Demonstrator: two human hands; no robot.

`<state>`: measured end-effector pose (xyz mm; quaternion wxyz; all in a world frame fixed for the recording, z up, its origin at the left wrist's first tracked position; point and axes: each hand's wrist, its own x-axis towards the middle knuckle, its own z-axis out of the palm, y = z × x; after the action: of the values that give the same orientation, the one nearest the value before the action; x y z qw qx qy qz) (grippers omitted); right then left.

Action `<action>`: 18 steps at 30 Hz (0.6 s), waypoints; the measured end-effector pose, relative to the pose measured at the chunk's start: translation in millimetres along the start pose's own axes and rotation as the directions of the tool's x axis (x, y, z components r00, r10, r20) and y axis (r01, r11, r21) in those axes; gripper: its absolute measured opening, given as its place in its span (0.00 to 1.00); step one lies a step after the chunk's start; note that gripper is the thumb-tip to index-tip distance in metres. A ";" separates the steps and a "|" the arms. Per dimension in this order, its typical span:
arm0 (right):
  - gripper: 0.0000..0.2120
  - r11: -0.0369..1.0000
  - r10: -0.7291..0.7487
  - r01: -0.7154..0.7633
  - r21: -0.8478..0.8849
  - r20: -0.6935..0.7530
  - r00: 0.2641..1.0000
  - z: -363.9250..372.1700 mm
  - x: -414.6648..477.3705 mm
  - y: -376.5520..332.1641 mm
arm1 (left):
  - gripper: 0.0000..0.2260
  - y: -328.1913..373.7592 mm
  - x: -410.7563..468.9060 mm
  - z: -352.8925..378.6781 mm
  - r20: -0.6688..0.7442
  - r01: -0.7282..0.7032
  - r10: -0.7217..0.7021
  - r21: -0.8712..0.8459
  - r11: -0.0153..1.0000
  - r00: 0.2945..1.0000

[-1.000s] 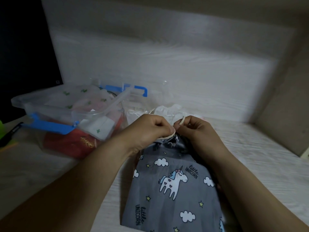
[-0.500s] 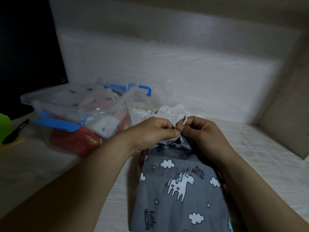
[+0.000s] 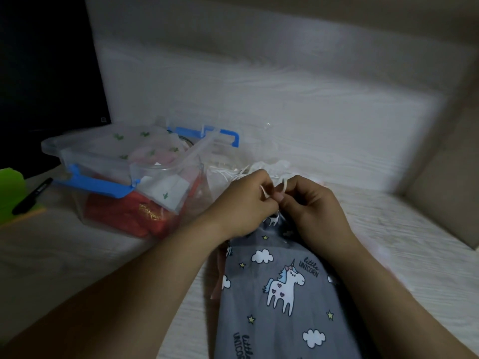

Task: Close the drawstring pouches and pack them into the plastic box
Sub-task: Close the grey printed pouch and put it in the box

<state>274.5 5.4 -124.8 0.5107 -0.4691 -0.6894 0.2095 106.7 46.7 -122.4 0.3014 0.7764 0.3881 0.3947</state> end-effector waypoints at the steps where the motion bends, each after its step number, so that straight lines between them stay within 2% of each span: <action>1: 0.05 0.999 -0.026 0.026 -0.031 0.003 1.000 0.8 -0.5 0.7 | 0.04 1.2 -0.8 0.3 0.017 -0.023 0.023 0.018 1.000 1.000; 3: 0.07 0.998 -0.054 0.054 -0.029 -0.007 0.999 0.8 -1.2 0.9 | 0.07 2.8 -1.1 2.4 0.001 -0.072 0.072 0.095 0.993 0.997; 5: 0.07 0.998 -0.066 0.066 0.008 -0.029 0.997 -0.1 -2.1 -0.8 | 0.08 3.3 0.0 2.7 -0.025 -0.076 0.079 0.104 0.992 0.997; 9: 0.05 0.996 -0.075 0.077 0.042 -0.053 0.996 0.4 -2.6 -3.9 | 0.05 0.3 1.8 -4.8 0.043 0.016 -0.010 -0.125 0.992 0.999; 13: 0.05 0.995 -0.040 0.046 0.093 -0.065 0.997 0.8 -1.4 -2.5 | 0.04 -1.6 2.4 -11.1 0.073 0.032 -0.019 -0.181 0.983 0.997; 18: 0.02 0.950 0.081 -0.056 0.306 -0.070 0.994 0.7 0.7 -5.2 | 0.05 -1.8 -1.7 -16.2 0.192 0.106 -0.017 -0.466 0.878 0.981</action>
<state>271.5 3.7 -120.7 0.5971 -0.4169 -0.6106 0.3112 91.7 48.9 -116.2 0.5287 0.6991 0.2751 0.3951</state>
